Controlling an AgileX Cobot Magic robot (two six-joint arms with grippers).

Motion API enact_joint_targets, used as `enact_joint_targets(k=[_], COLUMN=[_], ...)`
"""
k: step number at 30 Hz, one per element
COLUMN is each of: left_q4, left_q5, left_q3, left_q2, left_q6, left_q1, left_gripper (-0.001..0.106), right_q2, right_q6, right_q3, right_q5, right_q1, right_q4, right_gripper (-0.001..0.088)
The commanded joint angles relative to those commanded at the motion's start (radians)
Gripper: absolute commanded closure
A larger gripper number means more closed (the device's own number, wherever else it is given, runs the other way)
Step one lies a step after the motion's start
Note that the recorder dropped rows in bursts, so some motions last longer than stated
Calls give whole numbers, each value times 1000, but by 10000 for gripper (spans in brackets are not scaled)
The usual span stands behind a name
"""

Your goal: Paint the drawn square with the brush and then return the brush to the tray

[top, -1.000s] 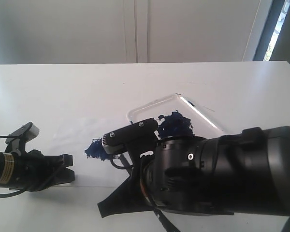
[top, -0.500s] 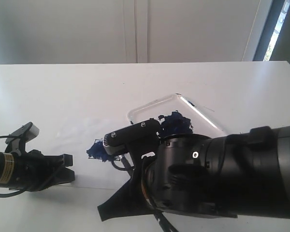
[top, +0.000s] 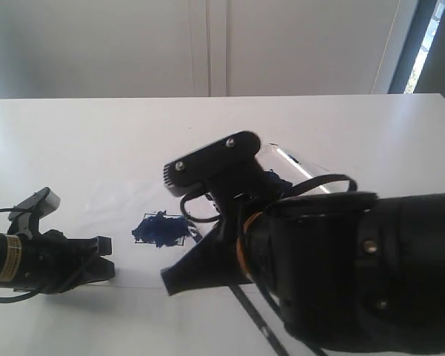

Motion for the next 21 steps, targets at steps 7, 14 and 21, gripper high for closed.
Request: enact_joint_targets(k=[7,14,21], left_q4=[-34,-50,-50], left_q5=[-139,-195,-186], left_q3=[0,0,0], left_q2=[0,0,0], left_q6=[2,54,69], left_q1=[0,0,0], left_gripper=[1053,1053,1053], right_q2=[41,162,178], right_q6=[0,69,20], right_q3=[47,81,84], right_q5=[-103,-257,-252], right_q1=[-20,-34,-34], right_q4=[-7,-43,-97], right_gripper=[868,726,243])
